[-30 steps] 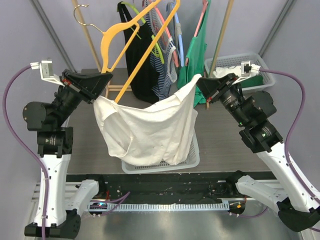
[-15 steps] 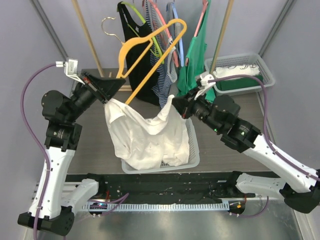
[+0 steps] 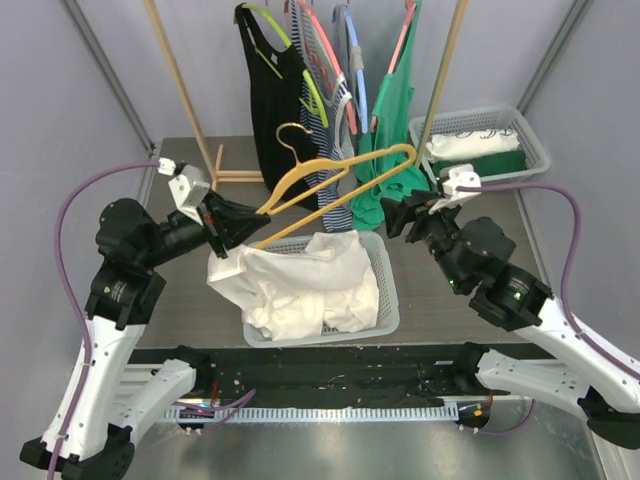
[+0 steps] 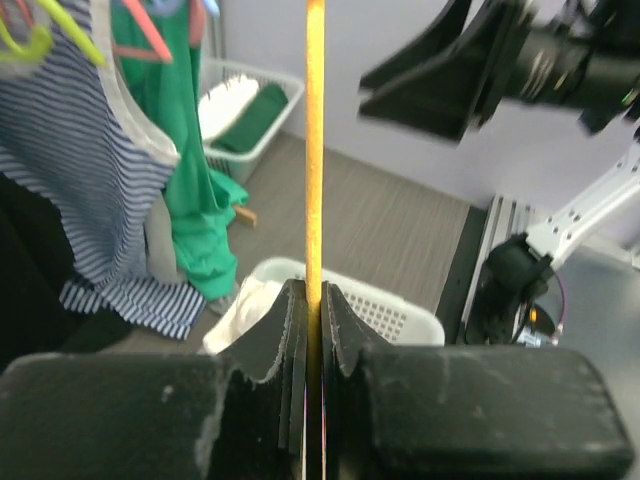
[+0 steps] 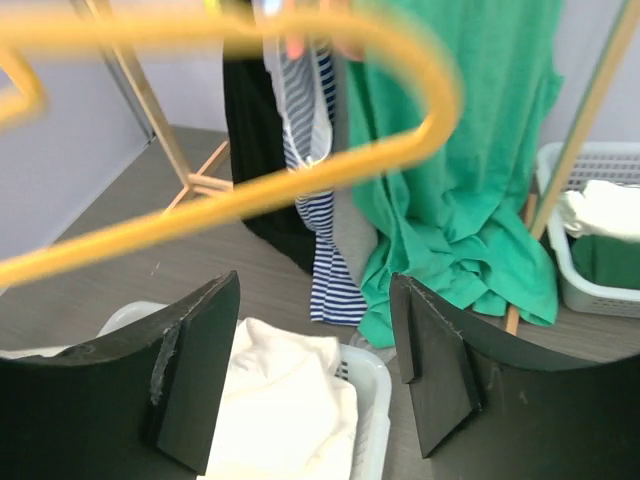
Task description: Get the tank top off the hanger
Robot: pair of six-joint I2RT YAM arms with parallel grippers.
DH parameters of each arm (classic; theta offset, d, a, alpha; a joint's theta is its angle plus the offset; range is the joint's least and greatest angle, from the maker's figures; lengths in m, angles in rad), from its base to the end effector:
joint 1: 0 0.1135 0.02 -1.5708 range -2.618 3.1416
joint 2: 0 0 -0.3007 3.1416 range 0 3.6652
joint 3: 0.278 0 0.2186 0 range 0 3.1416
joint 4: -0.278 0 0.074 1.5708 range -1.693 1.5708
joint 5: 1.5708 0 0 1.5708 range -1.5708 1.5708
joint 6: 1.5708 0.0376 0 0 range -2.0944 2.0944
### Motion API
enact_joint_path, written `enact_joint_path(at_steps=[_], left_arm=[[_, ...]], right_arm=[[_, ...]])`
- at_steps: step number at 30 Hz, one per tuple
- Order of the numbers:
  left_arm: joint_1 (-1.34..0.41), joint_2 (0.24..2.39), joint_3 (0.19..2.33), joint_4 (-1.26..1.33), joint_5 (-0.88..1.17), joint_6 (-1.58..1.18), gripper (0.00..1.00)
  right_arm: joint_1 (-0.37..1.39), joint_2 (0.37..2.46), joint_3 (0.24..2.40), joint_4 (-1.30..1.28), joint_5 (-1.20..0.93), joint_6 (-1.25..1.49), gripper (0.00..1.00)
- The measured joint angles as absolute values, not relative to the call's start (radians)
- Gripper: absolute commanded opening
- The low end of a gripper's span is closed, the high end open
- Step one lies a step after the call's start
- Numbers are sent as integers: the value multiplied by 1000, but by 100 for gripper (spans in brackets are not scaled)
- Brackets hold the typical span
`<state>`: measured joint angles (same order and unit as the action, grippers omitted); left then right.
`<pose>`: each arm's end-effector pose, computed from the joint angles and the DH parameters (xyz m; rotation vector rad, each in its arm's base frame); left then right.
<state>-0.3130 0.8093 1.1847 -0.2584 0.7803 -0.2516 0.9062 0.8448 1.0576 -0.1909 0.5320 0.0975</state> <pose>0.0738 -0.0517 0.4758 0.7042 1.4078 -1.0118 0.0887 0.0823 0.4437 -0.2070 1.5506 0.3810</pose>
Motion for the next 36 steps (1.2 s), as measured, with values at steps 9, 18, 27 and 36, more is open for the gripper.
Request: enact_joint_path(at_steps=[9, 18, 27, 36], left_arm=[[-379, 822, 1115, -477, 778, 11, 0], [-402, 864, 1116, -543, 833, 109, 0], [-419, 888, 1165, -624, 965, 181, 0], [-424, 888, 1182, -657, 1093, 196, 0]], right_arm=[[906, 666, 1052, -290, 500, 83, 68], [906, 770, 1236, -451, 176, -47, 69], [906, 962, 1356, -652, -138, -146, 67], [906, 913, 1357, -741, -289, -172, 42]])
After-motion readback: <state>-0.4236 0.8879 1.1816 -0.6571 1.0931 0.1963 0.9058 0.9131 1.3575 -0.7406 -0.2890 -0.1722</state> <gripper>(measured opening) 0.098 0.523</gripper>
